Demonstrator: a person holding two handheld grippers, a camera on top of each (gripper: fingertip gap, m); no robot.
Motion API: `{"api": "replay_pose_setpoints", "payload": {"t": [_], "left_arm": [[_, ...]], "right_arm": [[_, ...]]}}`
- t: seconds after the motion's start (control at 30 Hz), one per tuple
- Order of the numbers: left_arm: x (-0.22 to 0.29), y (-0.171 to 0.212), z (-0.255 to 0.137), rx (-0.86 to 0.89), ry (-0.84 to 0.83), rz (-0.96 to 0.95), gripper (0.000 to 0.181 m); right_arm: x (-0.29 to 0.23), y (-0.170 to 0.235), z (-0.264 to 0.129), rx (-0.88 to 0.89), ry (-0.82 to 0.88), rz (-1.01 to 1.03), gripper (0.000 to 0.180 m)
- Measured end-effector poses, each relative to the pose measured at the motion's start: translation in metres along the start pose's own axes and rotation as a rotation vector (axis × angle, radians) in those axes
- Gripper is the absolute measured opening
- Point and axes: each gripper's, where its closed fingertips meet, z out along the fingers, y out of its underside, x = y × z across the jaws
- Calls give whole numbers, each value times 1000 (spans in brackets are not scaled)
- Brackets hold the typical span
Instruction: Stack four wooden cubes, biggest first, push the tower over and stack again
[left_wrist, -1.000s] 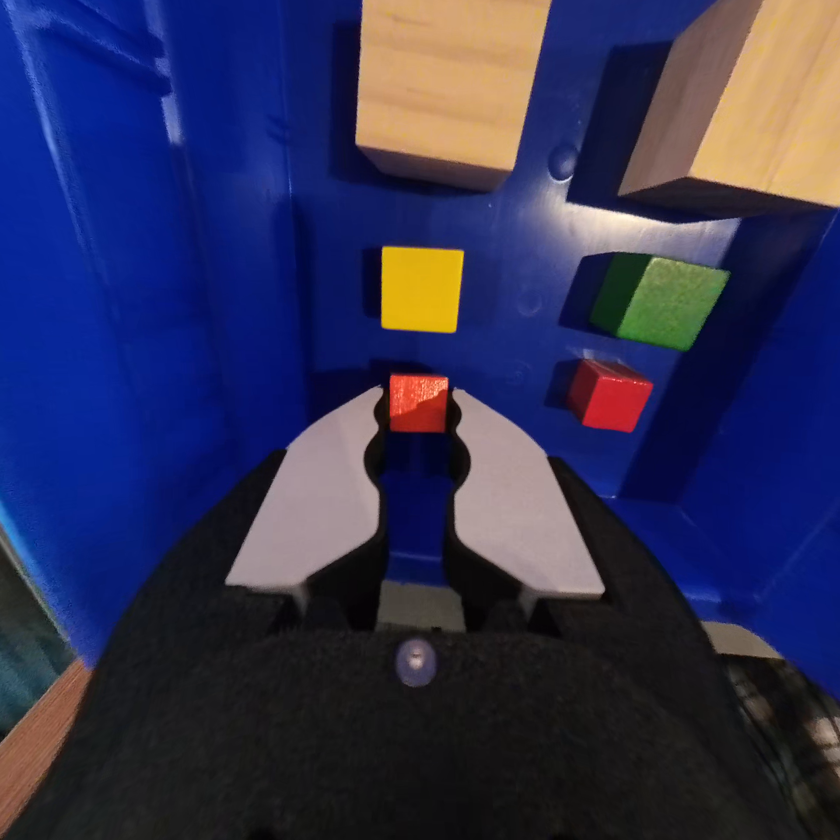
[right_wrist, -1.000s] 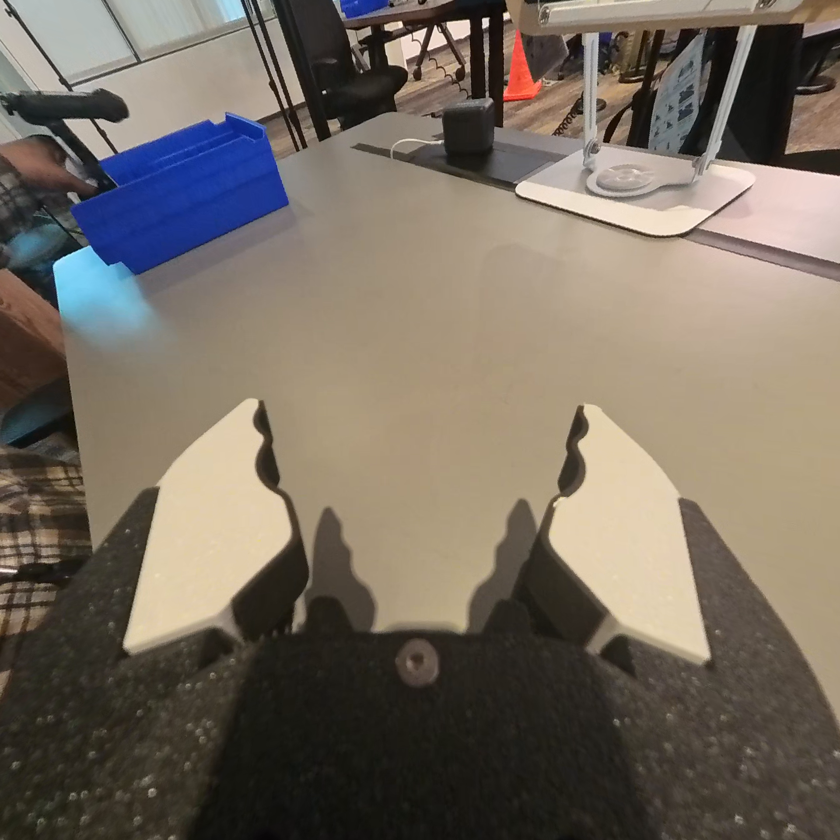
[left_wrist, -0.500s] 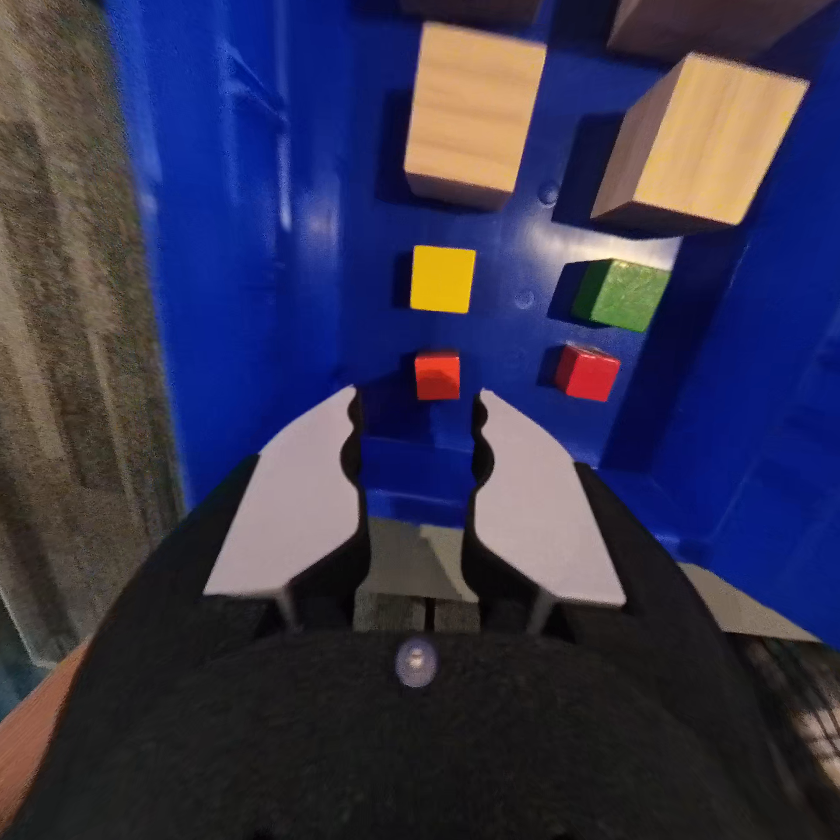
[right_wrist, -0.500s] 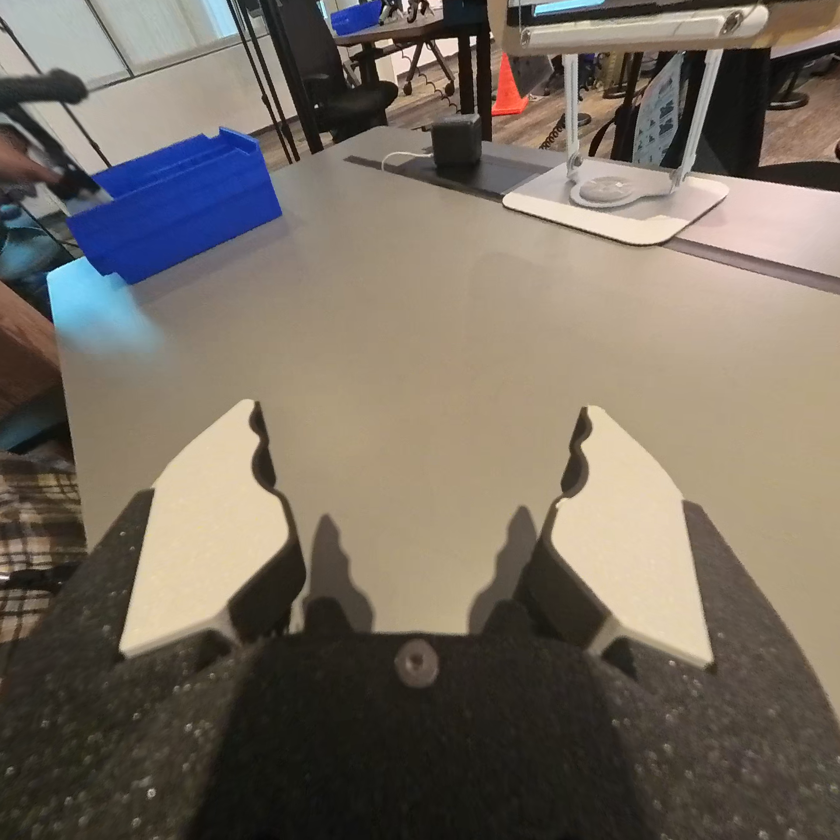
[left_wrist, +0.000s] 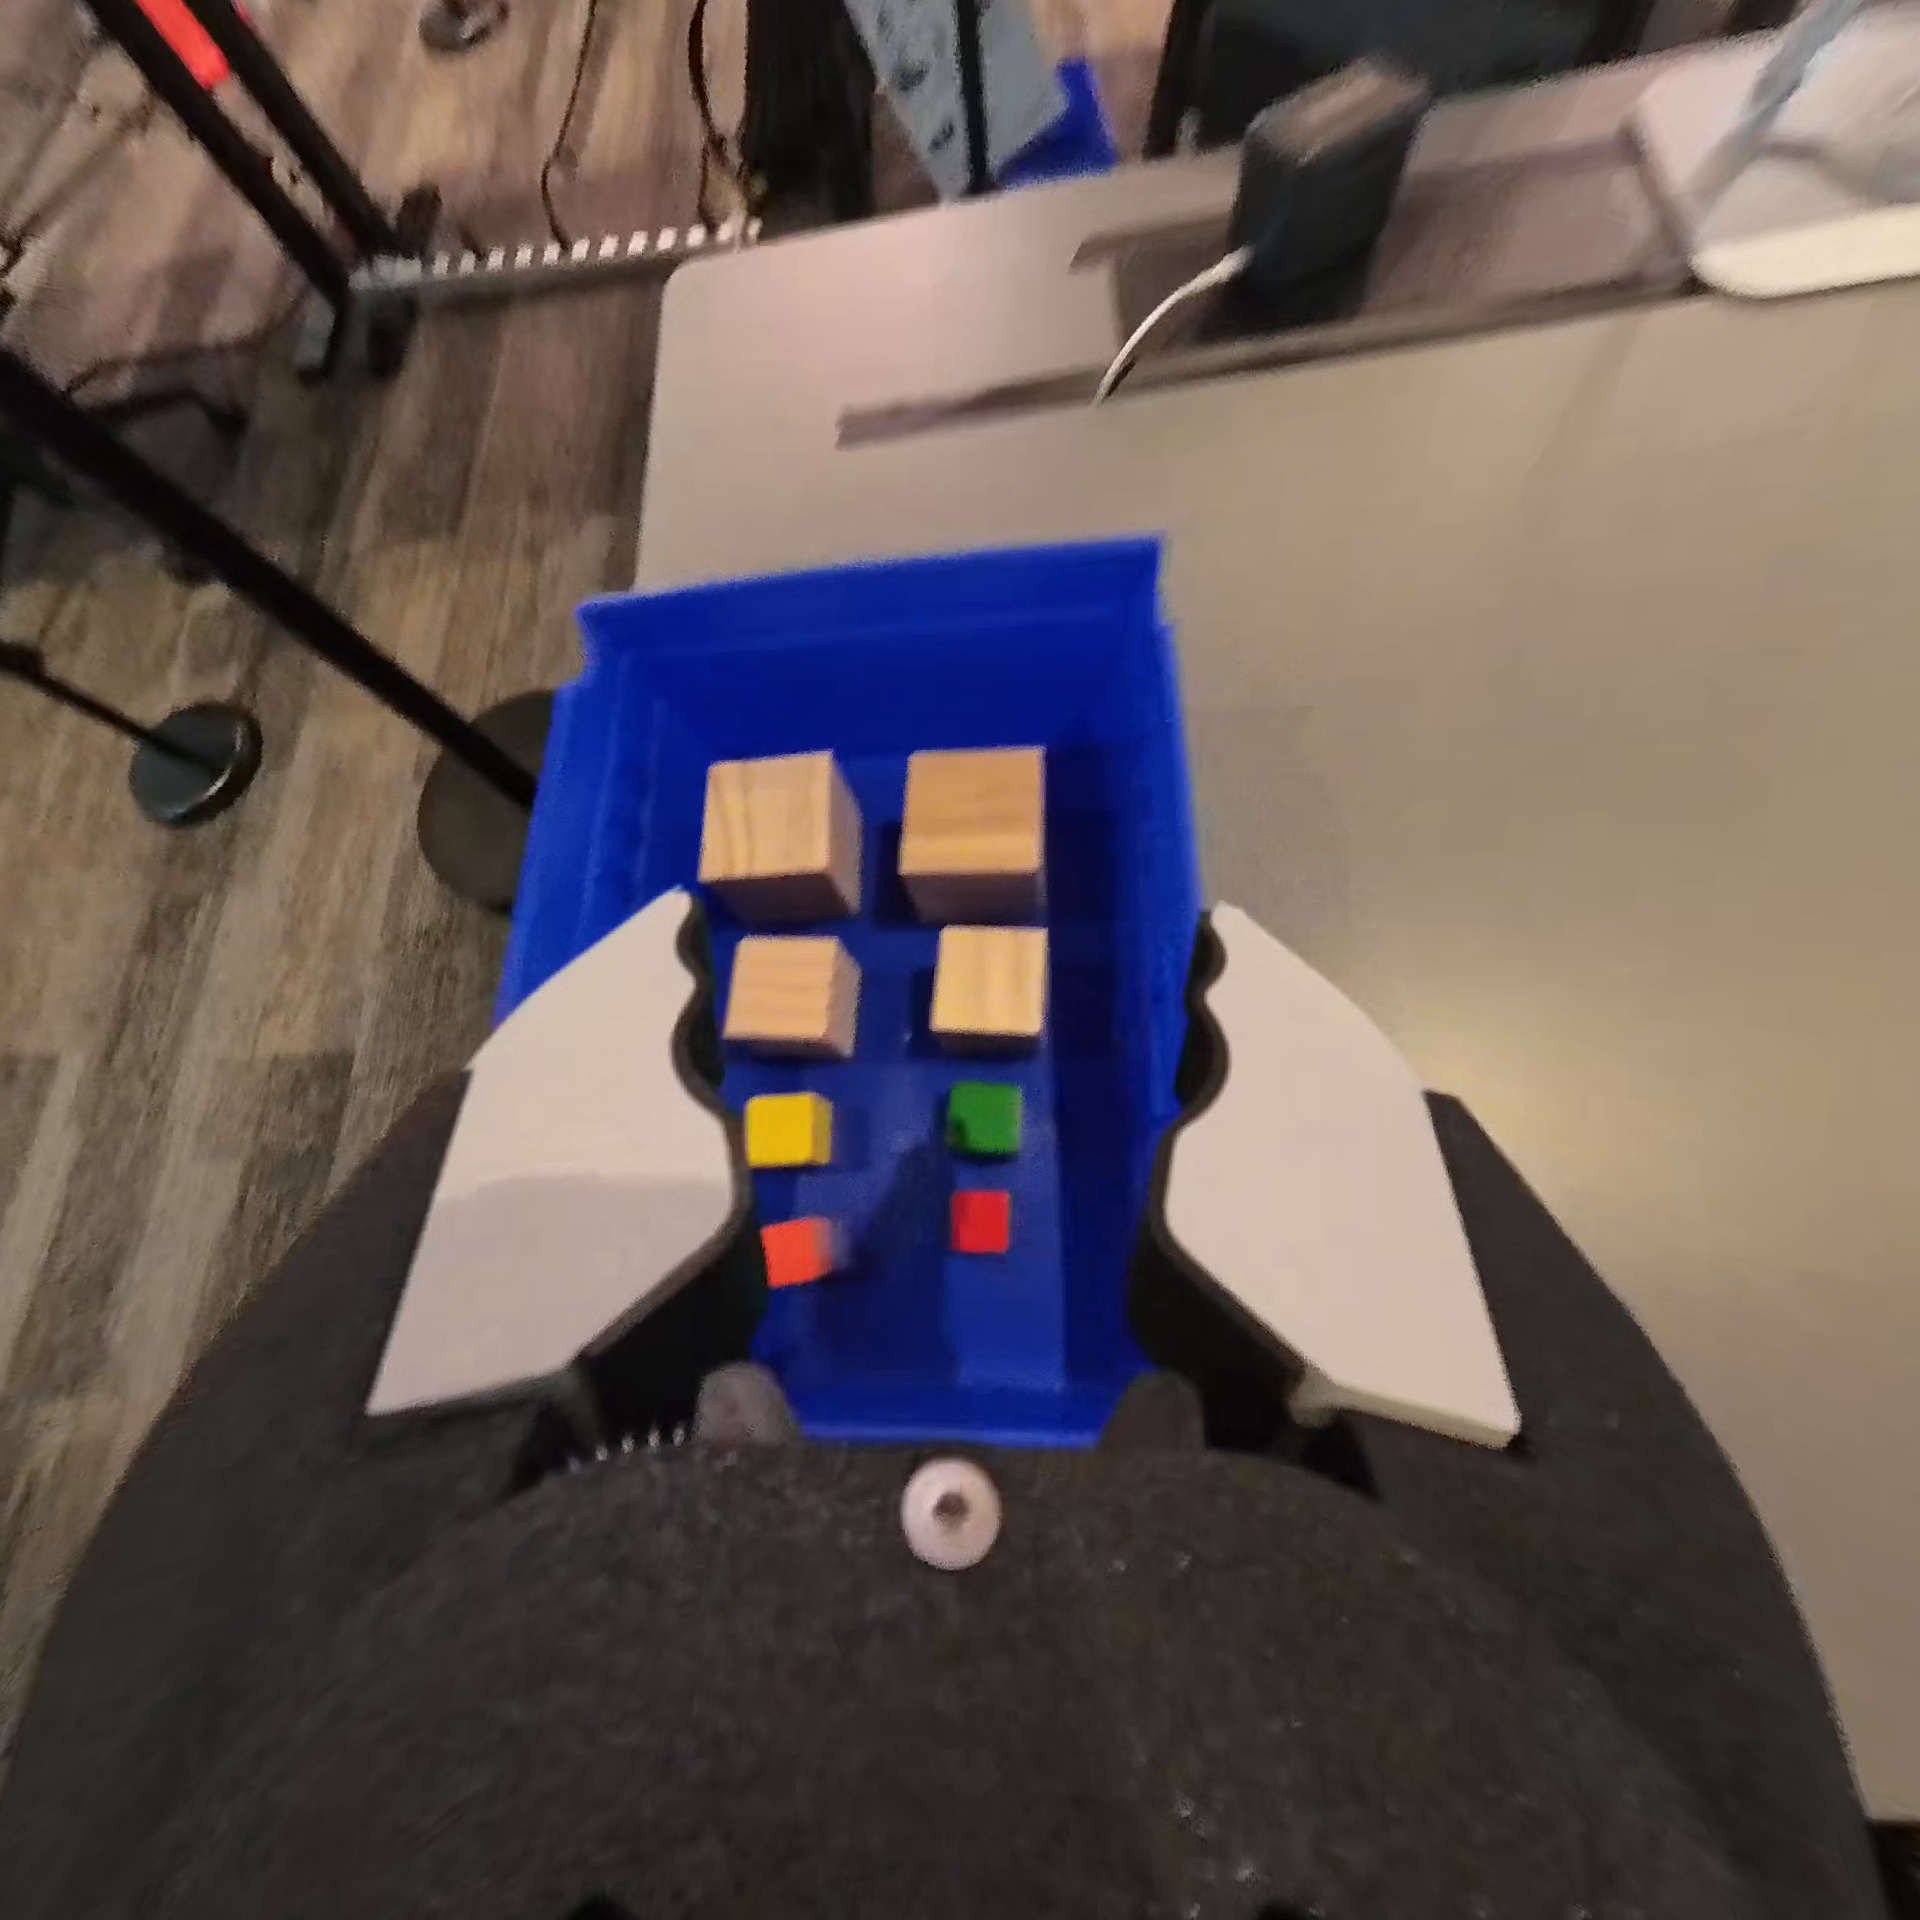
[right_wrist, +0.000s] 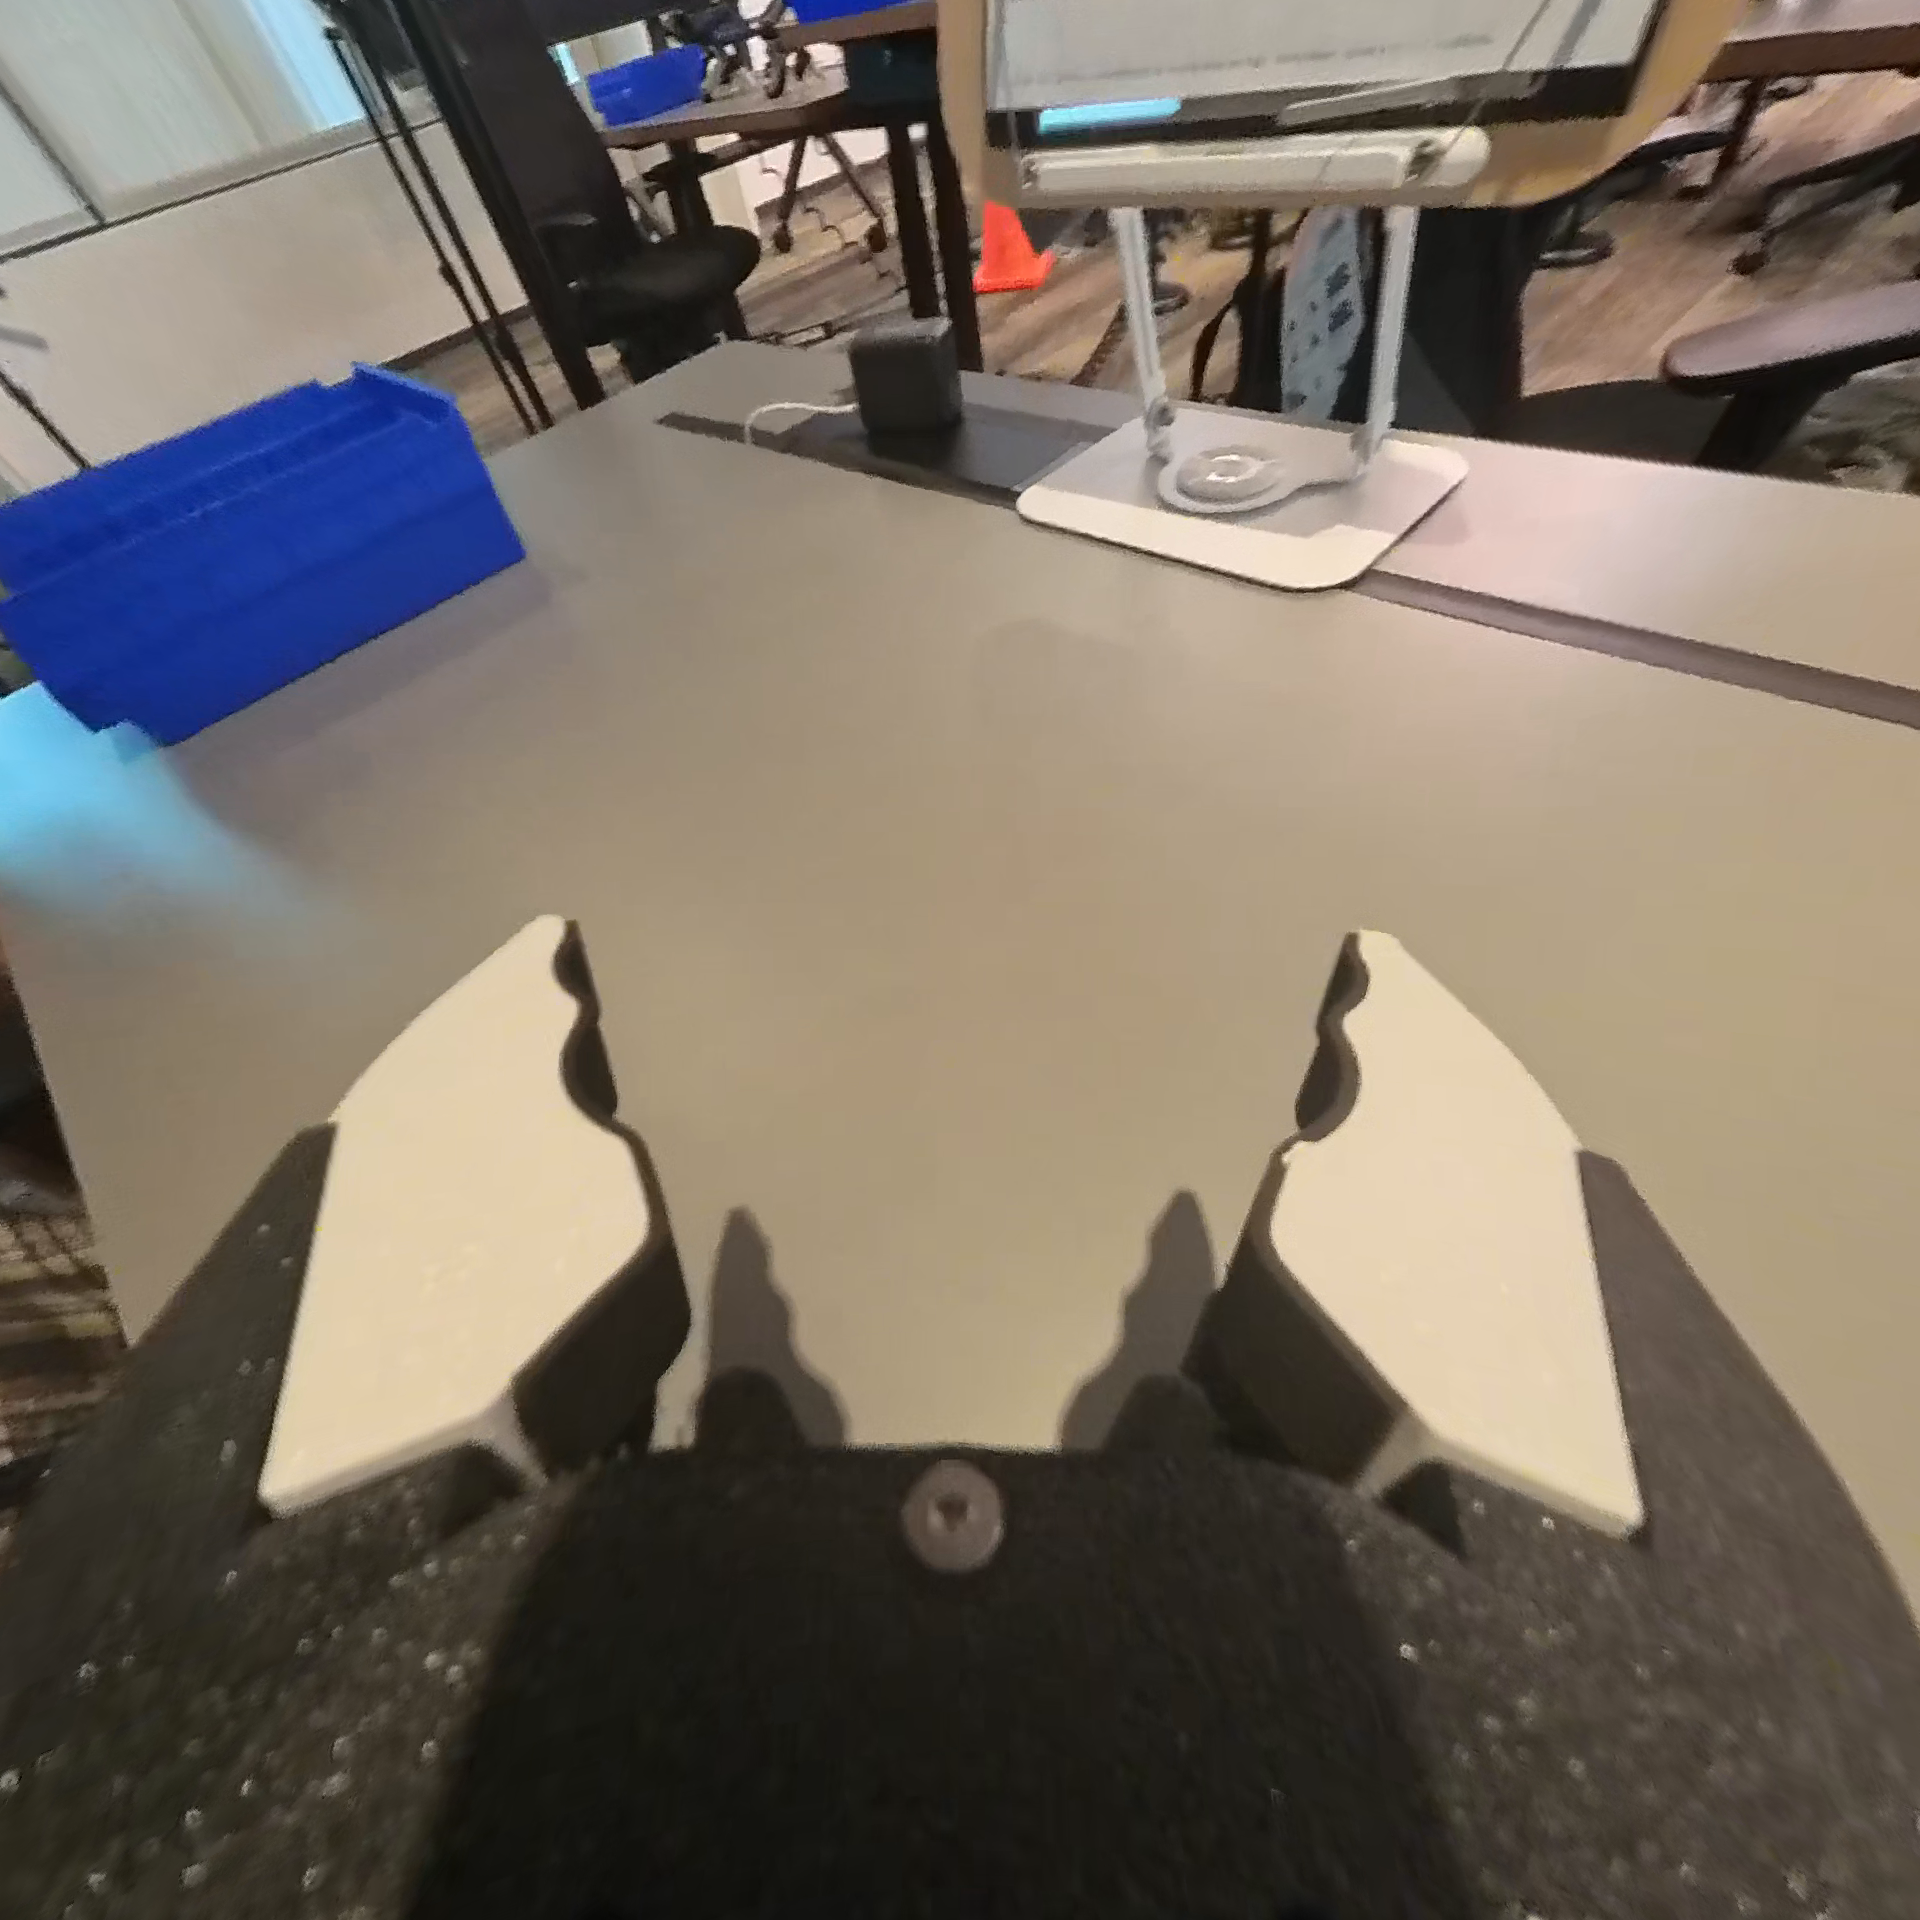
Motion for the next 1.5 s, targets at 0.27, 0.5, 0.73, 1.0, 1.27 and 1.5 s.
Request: {"api": "replay_pose_setpoints", "payload": {"t": [0.27, 0.5, 0.73, 1.0, 1.27, 1.5], "left_arm": [[72, -25, 3, 188, 142, -31, 90], [126, -25, 9, 328, 226, -88, 91], [154, -15, 30, 368, 225, -177, 92], [158, -2, 47, 381, 160, -238, 93], [152, 10, 45, 386, 140, -265, 93], [153, 17, 48, 373, 144, -272, 93]], "right_arm": [[23, -13, -23, 32, 144, 31, 129], [48, -18, -39, 79, 292, 88, 129], [67, -16, -50, 97, 424, 122, 129], [83, -11, -67, 123, 569, 129, 136], [86, -15, -80, 155, 614, 135, 138], [82, -17, -78, 151, 610, 129, 138]]}}
